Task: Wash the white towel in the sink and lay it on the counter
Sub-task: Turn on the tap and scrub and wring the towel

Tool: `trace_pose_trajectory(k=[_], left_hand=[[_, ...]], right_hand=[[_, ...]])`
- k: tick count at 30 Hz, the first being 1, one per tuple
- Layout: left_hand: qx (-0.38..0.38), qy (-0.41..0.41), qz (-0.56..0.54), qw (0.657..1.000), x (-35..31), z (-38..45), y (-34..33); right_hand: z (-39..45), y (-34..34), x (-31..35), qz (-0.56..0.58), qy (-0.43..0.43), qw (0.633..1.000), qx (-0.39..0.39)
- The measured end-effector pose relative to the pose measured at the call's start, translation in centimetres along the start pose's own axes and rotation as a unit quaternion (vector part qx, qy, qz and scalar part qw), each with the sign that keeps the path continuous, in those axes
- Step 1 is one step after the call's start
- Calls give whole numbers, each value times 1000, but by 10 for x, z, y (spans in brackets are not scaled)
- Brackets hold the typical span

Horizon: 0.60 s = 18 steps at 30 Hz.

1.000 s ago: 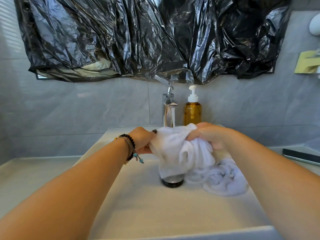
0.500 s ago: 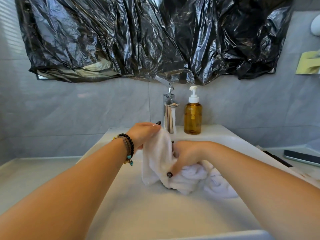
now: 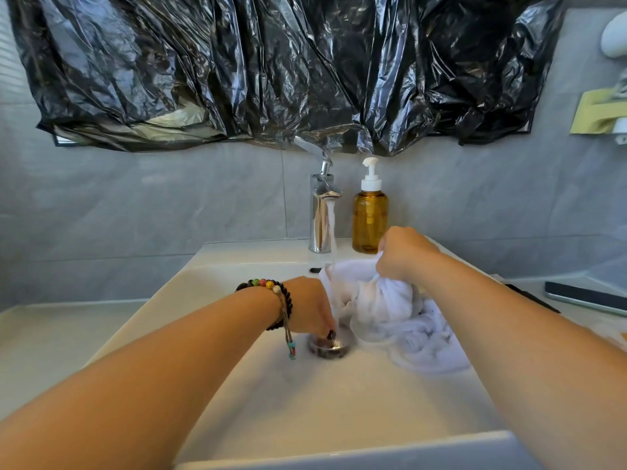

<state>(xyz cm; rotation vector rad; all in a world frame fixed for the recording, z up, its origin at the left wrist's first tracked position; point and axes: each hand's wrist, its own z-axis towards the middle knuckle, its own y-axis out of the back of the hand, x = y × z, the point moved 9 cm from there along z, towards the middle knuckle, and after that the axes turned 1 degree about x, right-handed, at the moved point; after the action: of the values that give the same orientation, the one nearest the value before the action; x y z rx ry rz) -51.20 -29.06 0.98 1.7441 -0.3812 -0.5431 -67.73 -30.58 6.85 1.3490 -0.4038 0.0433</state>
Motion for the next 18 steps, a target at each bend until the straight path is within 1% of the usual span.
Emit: trace_pose_trajectory(k=[3,6,8,10,12,14,15,16,18], left_hand=[[50,-25,88,995,-18,-4,-9],[88,-31,122,988,-25,-7,-15],[117,-25,145,982,-28,-6,-24],[131,-14,164,978,-31,-3,-32],[123,2,149,981,-32,2,-35],[107,14,88,990,-30,2,-35],[111,26,57,992,-27,-2,-36],[108,21,48,993,-23,-5,-36],[72,17,-7,997,-9,-4,-29]], right_hand=[[2,2,-2,16,4,1000,0],[3,-5,-1,41,4,999,30],[4,-9,3,43,14,998,45],[5,-12,8,51,25,997,60],[4,-15,13,69,33,995,70],[4,-16,15,94,35,992,76],[3,-17,15,115,26,990,80],[2,-17,14,135,14,987,87],[-2,-23,15,179,-7,978,110]])
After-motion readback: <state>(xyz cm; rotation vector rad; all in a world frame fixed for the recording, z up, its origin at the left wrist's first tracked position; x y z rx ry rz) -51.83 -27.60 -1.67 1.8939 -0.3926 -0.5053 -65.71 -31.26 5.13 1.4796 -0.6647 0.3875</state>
